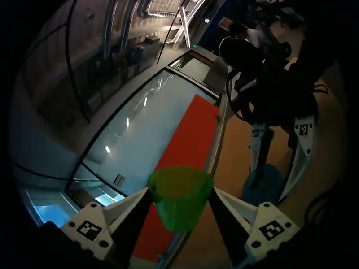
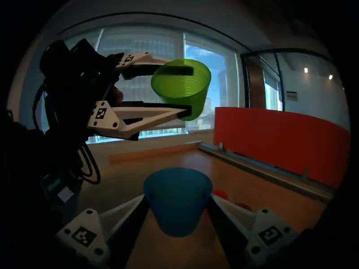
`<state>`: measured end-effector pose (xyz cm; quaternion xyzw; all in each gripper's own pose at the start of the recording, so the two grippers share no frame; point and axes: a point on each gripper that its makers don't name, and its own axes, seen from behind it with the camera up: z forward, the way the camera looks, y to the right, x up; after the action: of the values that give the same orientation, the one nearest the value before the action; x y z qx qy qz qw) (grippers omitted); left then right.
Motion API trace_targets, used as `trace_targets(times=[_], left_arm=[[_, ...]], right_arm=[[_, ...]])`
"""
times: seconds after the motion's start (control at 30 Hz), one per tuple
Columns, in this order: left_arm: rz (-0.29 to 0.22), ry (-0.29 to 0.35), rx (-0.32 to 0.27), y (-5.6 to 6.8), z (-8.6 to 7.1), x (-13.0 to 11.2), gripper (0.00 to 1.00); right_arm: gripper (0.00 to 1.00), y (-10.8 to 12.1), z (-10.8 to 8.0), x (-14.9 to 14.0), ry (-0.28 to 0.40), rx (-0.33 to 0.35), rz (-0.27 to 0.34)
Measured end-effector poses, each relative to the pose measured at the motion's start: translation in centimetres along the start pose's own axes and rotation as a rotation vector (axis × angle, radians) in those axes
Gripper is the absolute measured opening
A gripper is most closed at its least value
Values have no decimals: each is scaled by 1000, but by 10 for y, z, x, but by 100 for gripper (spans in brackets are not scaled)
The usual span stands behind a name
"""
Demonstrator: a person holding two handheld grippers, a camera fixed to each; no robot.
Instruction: Pour water
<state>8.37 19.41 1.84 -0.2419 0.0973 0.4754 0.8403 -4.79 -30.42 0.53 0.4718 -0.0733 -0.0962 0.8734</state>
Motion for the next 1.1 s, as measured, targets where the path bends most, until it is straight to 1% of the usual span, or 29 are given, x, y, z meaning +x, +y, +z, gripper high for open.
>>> trace_targets(times=[0.2, 0.4, 0.6, 0.9, 1.1], left_arm=[[8, 12, -3, -1, 0, 4, 85], [39, 11, 0, -2, 3, 4, 85], [66, 12, 0, 0, 5, 5, 85], [114, 16, 6, 3, 4, 9, 85], [137, 17, 13, 1, 2, 10, 85]], right_arm=[[88, 1, 0, 1, 0, -2, -2], [88, 2, 0, 3, 1, -3, -2], [88, 2, 0, 1, 0, -5, -4], [88, 4, 1, 1, 0, -8, -3], [88, 3, 2, 1, -1, -8, -4]])
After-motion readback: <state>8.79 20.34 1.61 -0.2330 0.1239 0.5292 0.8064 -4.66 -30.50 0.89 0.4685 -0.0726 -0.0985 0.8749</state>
